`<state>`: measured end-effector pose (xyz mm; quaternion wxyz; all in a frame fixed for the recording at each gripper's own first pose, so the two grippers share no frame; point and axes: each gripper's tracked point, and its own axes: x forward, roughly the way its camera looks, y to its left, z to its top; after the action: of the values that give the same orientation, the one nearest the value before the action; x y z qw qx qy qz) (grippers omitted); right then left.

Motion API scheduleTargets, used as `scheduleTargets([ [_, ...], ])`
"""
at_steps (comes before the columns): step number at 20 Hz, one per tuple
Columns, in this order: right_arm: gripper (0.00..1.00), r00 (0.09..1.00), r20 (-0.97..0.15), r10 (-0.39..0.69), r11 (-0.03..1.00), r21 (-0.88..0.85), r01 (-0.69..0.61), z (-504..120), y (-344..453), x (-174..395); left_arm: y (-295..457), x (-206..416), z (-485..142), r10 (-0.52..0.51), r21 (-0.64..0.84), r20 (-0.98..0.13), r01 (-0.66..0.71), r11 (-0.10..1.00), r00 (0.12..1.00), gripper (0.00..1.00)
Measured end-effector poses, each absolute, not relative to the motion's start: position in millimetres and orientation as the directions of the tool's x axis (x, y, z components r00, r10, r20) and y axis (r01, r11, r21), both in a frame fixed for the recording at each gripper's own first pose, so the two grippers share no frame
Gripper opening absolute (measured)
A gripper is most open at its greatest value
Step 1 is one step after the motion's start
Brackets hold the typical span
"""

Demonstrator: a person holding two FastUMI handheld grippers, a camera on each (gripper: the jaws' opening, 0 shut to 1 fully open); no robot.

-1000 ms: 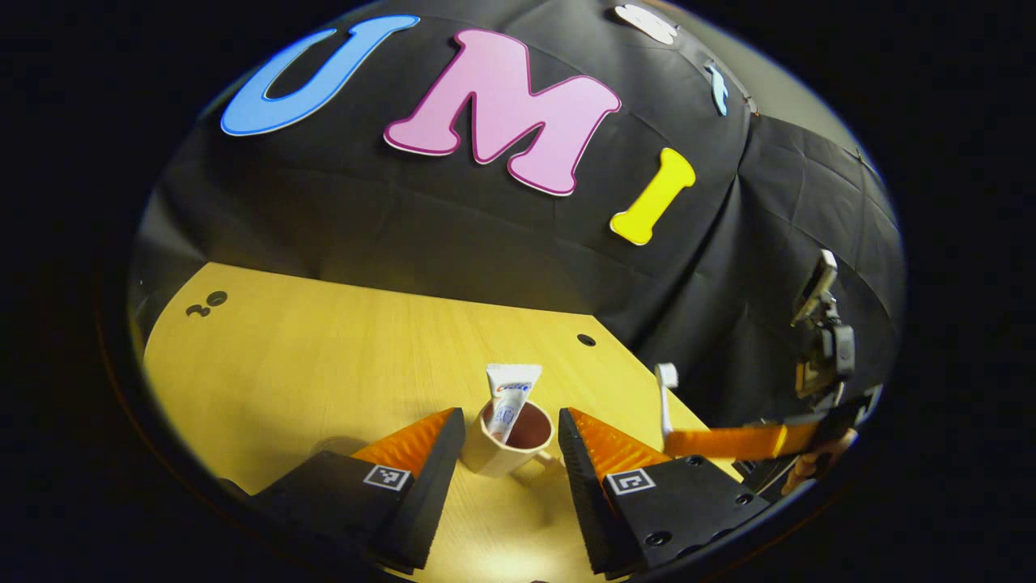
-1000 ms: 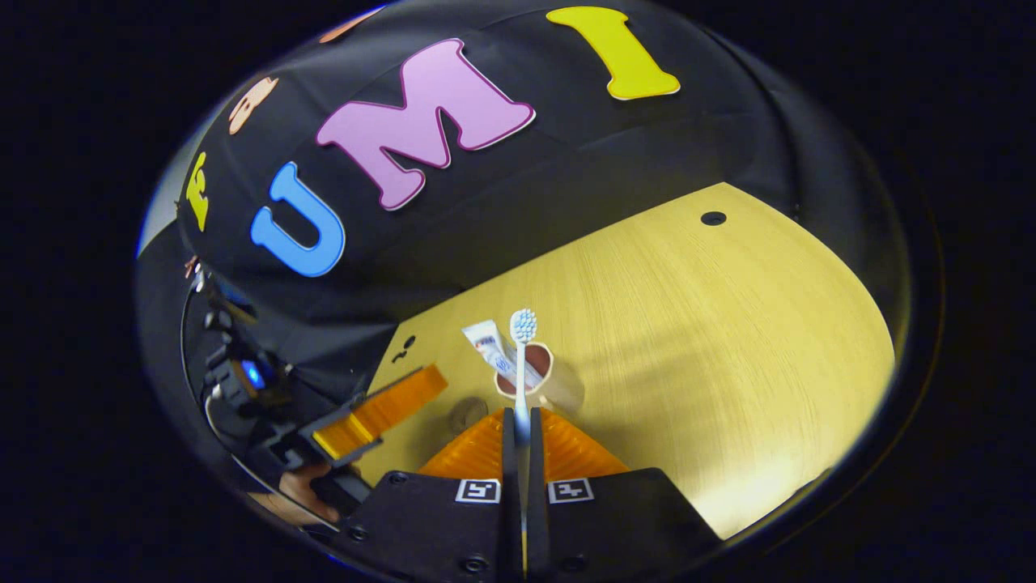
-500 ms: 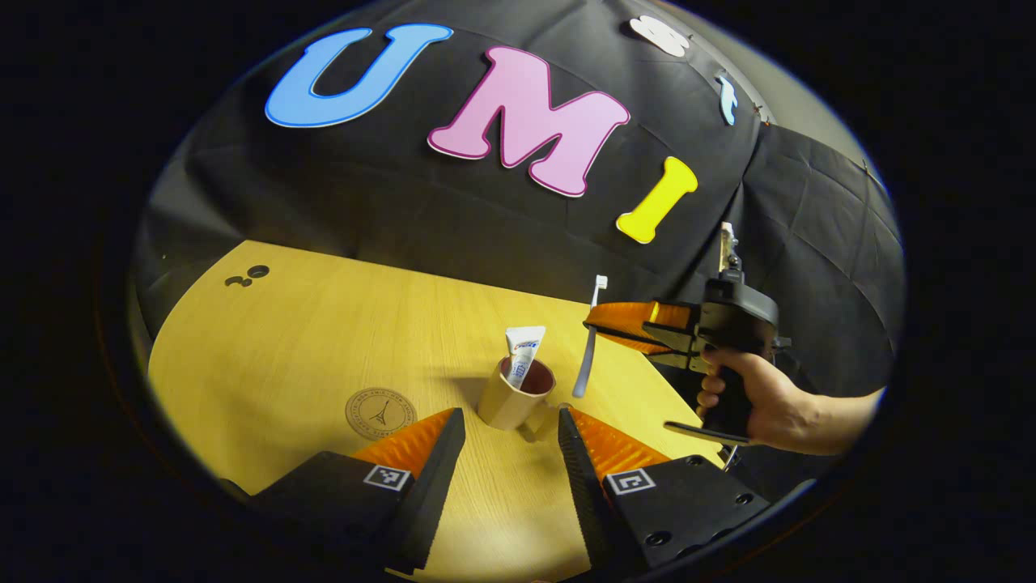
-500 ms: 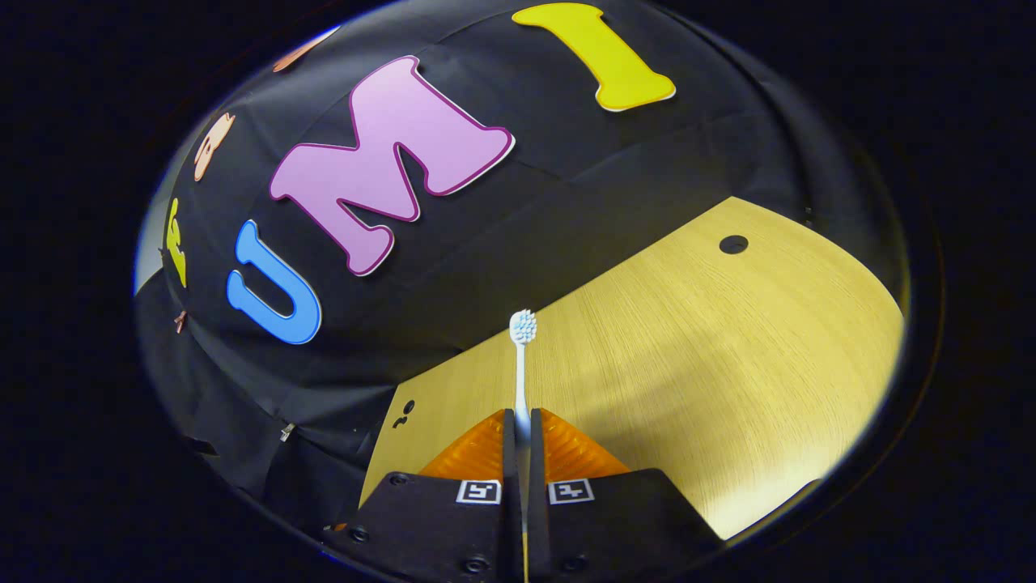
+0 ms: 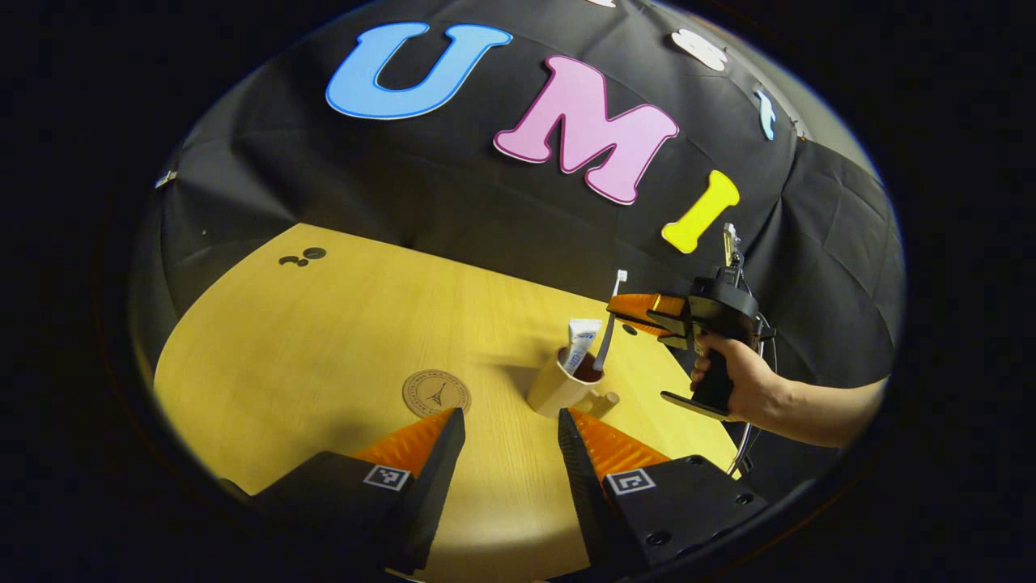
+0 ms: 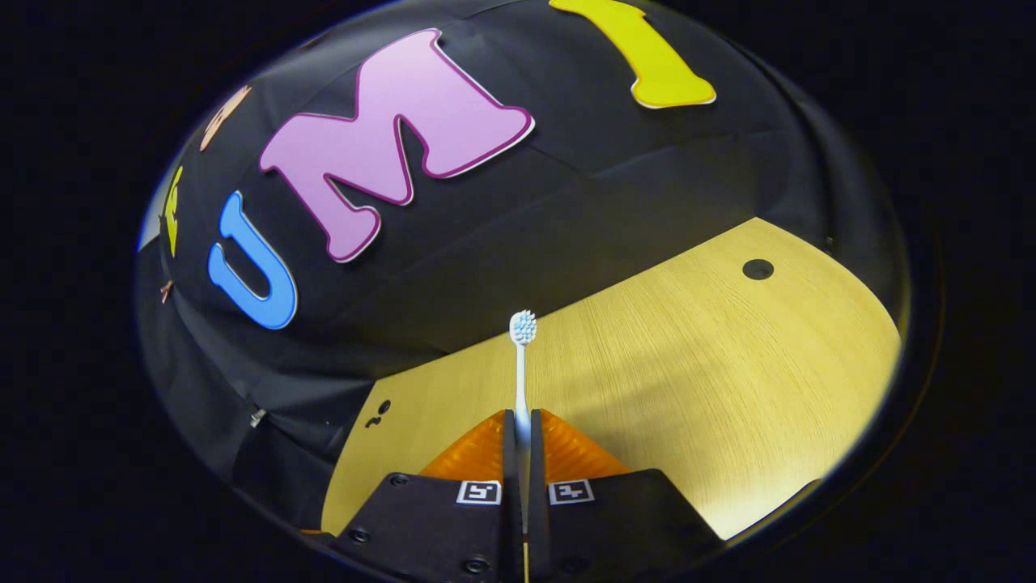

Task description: Put the toothbrush and toothpaste on the desktop into the cup, then pick up the cup and place it on the coaster on the desktop.

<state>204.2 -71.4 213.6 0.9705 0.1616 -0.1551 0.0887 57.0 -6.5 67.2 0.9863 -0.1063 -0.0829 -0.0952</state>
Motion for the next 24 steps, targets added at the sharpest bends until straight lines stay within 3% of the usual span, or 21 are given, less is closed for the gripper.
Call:
scheduleTargets([
  [12, 0.11, 0.954, 0.277, 0.114, 0.983, 0.106, -0.149, 183, -63, 216, 4, 57, 58, -0.145, -0.195, 0.163, 0.176, 0.965, 0.976, 0.73],
  [13, 0.03, 0.957, 0.269, 0.112, 0.985, 0.095, -0.142, 180, -62, 217, 4, 58, 58, -0.146, -0.194, 0.163, 0.177, 0.965, 0.976, 0.73],
  [14, 0.11, 0.958, 0.264, 0.116, 0.986, 0.082, -0.142, 178, -61, 214, 5, 58, 58, -0.148, -0.194, 0.163, 0.179, 0.965, 0.975, 0.73],
  [19, 0.20, 0.961, 0.242, 0.130, 0.988, 0.053, -0.147, 168, -55, 204, 8, 58, 58, -0.149, -0.197, 0.164, 0.180, 0.964, 0.975, 0.73],
  [24, 0.20, 0.965, 0.222, 0.138, 0.988, 0.031, -0.148, 153, -52, 189, 8, 58, 61, -0.160, -0.200, 0.171, 0.194, 0.960, 0.972, 0.73],
])
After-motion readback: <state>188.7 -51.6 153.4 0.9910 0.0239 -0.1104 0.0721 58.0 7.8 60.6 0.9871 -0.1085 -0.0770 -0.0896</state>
